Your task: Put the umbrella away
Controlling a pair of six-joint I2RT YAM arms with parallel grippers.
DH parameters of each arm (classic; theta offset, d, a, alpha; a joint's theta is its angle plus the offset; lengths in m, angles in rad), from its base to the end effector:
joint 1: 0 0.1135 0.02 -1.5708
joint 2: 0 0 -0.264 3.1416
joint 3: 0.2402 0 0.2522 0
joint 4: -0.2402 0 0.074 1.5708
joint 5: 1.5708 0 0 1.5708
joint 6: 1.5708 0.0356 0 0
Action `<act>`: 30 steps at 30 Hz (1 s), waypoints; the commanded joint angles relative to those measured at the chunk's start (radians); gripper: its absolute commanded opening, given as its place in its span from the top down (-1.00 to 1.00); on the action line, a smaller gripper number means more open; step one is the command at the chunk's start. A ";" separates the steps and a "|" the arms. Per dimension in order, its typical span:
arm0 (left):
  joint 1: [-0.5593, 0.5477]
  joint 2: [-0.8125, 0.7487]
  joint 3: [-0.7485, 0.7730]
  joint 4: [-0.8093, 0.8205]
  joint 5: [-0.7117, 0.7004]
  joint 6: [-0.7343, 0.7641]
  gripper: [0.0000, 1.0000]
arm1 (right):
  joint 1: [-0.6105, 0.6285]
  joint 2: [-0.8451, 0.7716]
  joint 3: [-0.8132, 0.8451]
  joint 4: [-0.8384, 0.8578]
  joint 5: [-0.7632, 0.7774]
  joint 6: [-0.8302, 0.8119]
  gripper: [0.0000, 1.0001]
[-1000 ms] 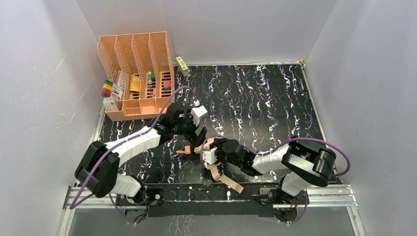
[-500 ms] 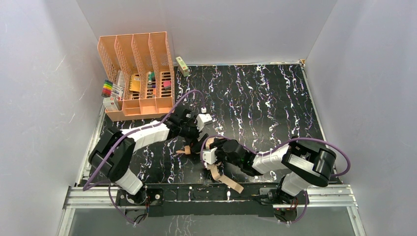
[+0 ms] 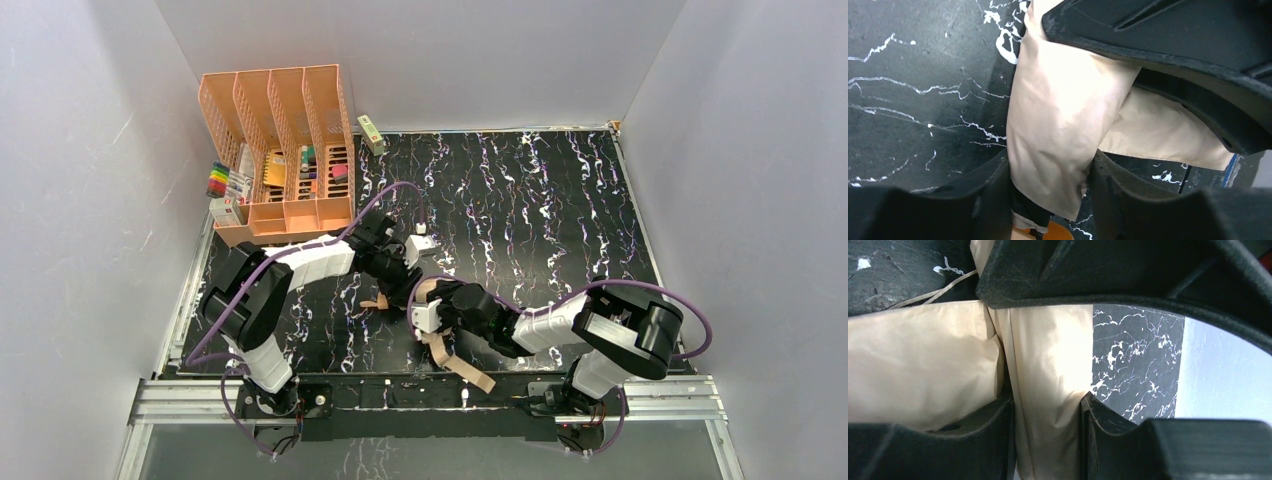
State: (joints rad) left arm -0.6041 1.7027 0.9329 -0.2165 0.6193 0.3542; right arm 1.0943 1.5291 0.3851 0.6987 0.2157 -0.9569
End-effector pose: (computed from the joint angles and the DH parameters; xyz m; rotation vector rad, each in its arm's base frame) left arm 0.2592 -0.2040 0.1619 1.3669 2.1088 -0.8879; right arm 0.1275 0.2304 0.1323 -1.6415 1.1556 -0.1296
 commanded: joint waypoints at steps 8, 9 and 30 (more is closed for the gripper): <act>-0.001 -0.072 -0.021 0.013 -0.141 0.051 1.00 | 0.012 -0.045 0.005 -0.201 -0.043 0.042 0.13; -0.004 -0.084 -0.033 0.029 -0.156 0.053 1.00 | 0.013 -0.070 0.006 -0.209 -0.041 0.044 0.03; -0.112 -0.222 -0.233 0.270 -0.421 0.164 1.00 | -0.098 -0.716 0.221 -0.742 0.028 0.895 -0.40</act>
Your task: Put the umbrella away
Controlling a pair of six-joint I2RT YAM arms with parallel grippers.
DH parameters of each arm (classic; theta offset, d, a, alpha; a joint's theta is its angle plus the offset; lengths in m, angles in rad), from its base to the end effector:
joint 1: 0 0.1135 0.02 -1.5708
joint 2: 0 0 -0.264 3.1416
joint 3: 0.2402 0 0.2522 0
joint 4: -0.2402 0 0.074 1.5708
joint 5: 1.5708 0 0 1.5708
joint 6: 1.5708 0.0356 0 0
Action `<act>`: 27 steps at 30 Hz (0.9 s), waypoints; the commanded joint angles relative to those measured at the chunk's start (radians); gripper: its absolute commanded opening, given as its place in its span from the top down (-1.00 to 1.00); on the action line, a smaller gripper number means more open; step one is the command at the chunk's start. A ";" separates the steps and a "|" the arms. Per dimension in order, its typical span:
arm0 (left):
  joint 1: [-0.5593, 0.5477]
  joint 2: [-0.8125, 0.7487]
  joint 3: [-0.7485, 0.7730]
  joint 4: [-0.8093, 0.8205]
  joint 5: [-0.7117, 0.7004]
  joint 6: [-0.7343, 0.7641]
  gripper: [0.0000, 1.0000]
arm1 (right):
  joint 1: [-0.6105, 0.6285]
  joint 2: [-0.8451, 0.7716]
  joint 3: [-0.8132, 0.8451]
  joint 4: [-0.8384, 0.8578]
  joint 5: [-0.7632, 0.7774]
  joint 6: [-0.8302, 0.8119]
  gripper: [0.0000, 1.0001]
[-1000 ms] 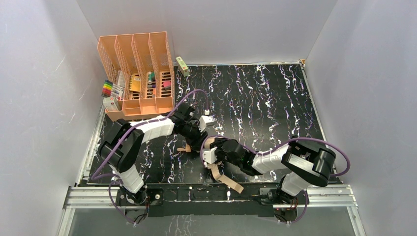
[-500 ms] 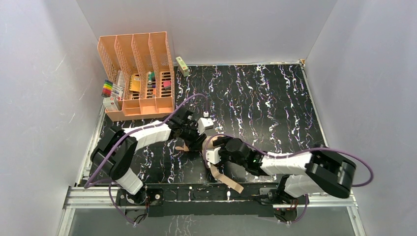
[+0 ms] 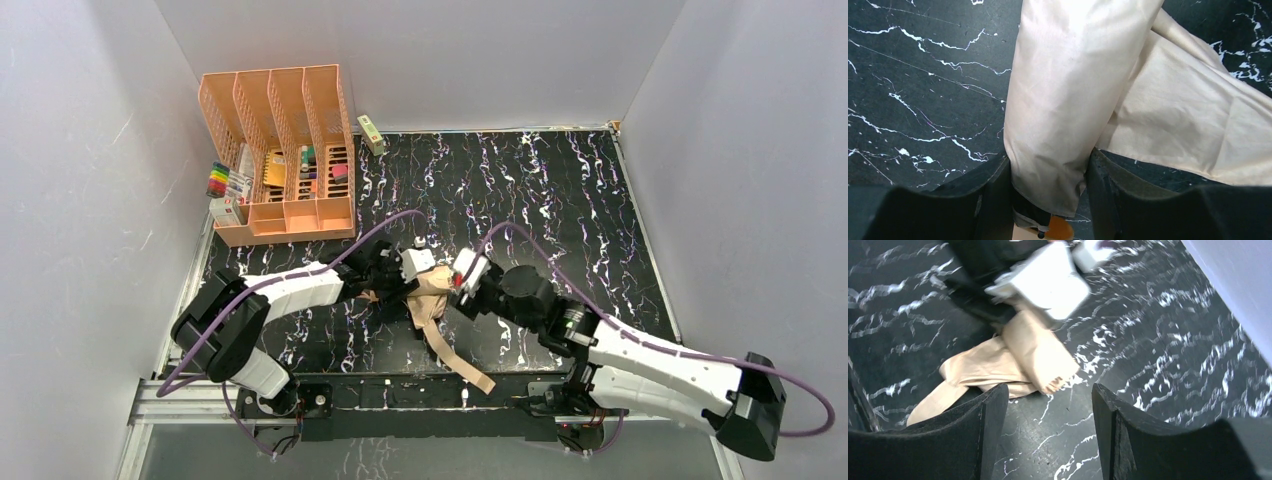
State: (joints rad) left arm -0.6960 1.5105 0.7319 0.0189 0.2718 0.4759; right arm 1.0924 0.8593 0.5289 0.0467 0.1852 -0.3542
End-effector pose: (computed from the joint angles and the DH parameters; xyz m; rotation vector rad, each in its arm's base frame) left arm 0.2234 -0.1991 0.1731 1.4027 1.8660 -0.4266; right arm 0.0995 0.1776 0.2602 -1.1332 1.4792 0.3420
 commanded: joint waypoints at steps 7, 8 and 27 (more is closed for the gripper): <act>-0.079 -0.079 -0.129 0.144 -0.171 0.088 1.00 | -0.522 0.057 0.164 -0.146 -0.403 0.416 -0.61; -0.090 -0.087 -0.145 0.167 -0.186 0.099 1.00 | -0.548 0.093 0.186 -0.150 -0.440 0.401 -0.74; -0.250 -0.103 -0.321 0.475 -0.516 0.321 1.00 | -0.513 0.791 0.641 -0.436 -0.978 -0.128 -0.91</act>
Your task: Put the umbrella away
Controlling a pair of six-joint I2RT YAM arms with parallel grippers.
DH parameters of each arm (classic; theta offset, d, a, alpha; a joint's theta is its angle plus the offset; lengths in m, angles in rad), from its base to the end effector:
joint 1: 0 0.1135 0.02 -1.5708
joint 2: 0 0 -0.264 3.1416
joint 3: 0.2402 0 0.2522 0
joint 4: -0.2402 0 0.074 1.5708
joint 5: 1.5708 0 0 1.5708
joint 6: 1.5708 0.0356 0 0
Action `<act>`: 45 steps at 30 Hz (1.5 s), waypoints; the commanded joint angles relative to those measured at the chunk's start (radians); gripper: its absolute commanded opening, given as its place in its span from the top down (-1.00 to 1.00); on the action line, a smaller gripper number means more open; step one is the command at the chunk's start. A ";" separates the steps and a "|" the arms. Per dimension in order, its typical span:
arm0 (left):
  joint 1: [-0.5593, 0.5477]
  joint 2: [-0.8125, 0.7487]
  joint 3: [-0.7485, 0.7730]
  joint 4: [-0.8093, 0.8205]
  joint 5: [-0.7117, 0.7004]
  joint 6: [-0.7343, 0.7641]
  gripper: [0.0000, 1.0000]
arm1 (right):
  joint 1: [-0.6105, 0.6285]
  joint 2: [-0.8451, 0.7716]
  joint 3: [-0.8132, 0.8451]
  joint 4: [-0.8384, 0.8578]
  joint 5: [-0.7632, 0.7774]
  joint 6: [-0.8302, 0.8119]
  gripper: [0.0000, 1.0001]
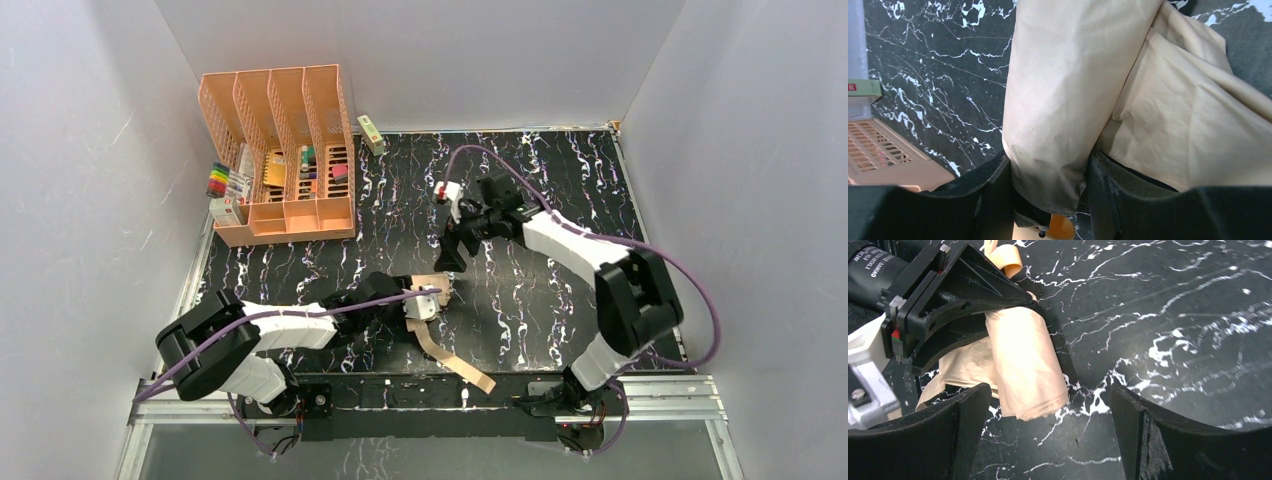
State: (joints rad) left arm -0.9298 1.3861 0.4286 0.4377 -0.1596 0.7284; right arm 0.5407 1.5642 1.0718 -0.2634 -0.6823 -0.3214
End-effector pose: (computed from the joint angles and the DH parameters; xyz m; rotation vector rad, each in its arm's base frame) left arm 0.1578 -0.2020 0.1530 1.4695 1.4772 0.0443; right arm 0.2769 0.1924 0.2449 -1.2559 1.9040 0.9021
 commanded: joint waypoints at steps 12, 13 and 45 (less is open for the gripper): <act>-0.063 0.061 -0.038 0.118 -0.104 0.101 1.00 | 0.116 0.310 0.209 -0.263 -0.105 -0.287 -0.87; -0.065 0.063 -0.037 0.119 -0.104 0.101 1.00 | 0.116 0.319 0.210 -0.262 -0.102 -0.286 -0.87; -0.081 -0.519 0.076 -0.280 -0.060 -0.425 -0.60 | 0.246 0.158 -0.140 0.126 0.563 -0.192 0.55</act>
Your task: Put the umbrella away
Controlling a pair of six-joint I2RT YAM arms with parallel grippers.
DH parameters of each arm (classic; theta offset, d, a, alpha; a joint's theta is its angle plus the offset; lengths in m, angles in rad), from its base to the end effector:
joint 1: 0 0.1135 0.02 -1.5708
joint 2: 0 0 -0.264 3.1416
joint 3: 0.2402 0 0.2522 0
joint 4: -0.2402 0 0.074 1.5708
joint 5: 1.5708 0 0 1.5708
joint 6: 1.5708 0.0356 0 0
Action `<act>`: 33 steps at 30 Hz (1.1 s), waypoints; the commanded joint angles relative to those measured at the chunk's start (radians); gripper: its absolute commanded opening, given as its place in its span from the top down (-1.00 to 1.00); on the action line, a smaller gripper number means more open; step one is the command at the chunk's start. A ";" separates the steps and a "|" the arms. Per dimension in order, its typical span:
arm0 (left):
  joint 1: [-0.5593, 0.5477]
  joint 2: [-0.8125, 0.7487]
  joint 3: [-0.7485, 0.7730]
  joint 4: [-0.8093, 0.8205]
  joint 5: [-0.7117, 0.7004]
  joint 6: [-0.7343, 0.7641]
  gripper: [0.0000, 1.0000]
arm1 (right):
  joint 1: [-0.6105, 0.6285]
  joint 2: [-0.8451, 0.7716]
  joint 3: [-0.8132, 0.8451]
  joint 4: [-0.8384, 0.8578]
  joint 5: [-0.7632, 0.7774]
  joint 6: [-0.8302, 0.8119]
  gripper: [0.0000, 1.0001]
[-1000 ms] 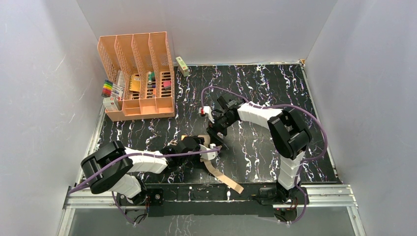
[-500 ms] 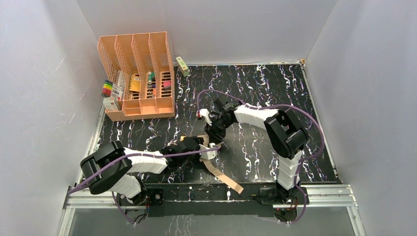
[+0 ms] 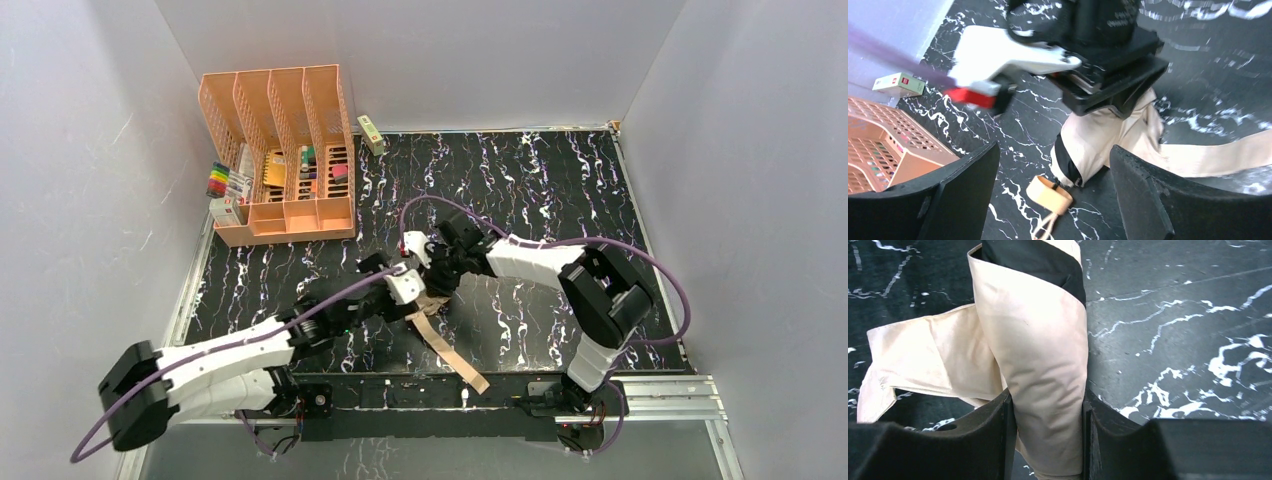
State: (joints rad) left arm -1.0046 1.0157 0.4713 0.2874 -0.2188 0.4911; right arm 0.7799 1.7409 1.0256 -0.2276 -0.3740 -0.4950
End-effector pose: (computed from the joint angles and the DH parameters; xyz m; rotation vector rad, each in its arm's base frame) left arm 0.1281 -0.1871 0.2347 1.1235 1.4376 -0.1629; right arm 0.2410 0.2567 0.1716 -1.6189 1.9267 0.5862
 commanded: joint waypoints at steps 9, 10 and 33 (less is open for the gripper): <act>0.009 -0.340 0.027 -0.257 -0.237 -0.396 -0.71 | 0.090 -0.118 -0.334 0.325 0.355 -0.122 0.52; 0.011 -0.352 0.024 -0.252 -0.243 -0.409 -0.71 | 0.104 -0.122 -0.351 0.343 0.381 -0.137 0.52; 0.390 0.258 0.303 -0.136 0.540 -0.354 -0.84 | 0.244 -0.184 -0.663 0.751 0.587 -0.410 0.36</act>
State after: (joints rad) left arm -0.6228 1.2015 0.6979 0.1974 0.1055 0.0406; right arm 1.0111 1.5284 0.4152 0.6537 0.2337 -0.8520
